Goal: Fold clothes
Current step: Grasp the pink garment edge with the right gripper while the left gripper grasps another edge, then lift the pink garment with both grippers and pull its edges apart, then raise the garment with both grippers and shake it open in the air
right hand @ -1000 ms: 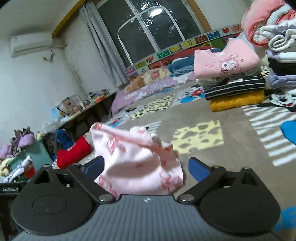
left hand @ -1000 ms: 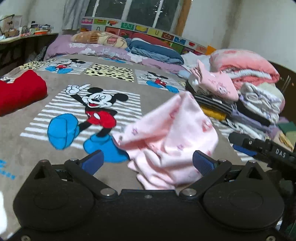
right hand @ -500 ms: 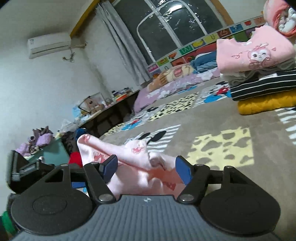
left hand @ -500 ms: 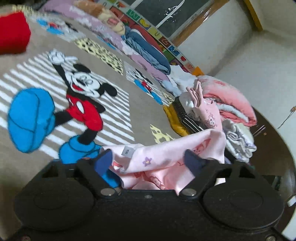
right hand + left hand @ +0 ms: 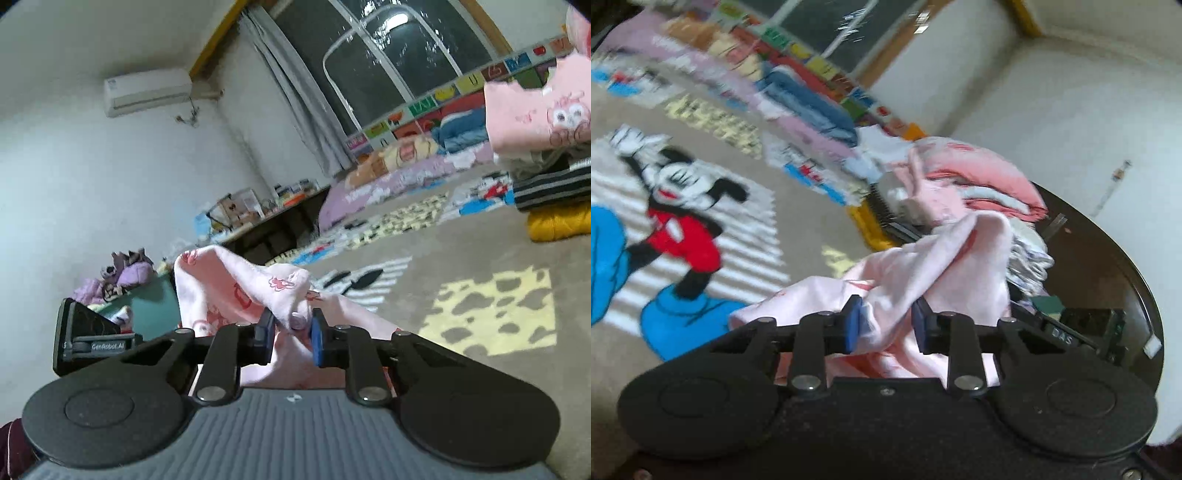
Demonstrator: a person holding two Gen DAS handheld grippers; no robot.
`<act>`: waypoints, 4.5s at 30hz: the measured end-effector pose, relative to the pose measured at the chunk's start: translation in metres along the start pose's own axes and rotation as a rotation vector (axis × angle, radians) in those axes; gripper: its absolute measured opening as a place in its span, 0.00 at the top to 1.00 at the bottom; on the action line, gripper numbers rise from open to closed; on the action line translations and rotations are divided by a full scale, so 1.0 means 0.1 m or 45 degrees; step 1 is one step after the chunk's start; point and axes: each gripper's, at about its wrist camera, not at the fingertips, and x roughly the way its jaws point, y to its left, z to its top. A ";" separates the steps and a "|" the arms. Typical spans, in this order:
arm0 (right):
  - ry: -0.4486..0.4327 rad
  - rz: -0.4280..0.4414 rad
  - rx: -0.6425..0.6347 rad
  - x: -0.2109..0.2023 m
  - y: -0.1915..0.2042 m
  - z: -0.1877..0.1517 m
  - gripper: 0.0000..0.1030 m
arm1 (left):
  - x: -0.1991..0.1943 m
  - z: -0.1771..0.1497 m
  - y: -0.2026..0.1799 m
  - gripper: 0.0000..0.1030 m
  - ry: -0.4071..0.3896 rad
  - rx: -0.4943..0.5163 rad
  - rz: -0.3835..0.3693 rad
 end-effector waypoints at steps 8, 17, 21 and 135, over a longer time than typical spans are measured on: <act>-0.016 -0.039 -0.203 -0.54 0.38 0.01 0.80 | -0.38 -0.11 -0.38 0.74 -0.022 0.223 -0.091; 0.128 -0.137 -0.489 -1.05 0.96 -0.26 0.80 | -0.69 -0.47 -0.67 0.74 0.120 0.387 -0.085; 0.190 -0.172 -0.579 -1.17 1.15 -0.41 0.80 | -0.75 -0.64 -0.76 0.74 0.211 0.461 -0.052; 0.348 -0.155 -1.166 -0.63 1.68 1.56 0.91 | -0.10 1.13 -1.59 0.94 0.169 1.355 0.276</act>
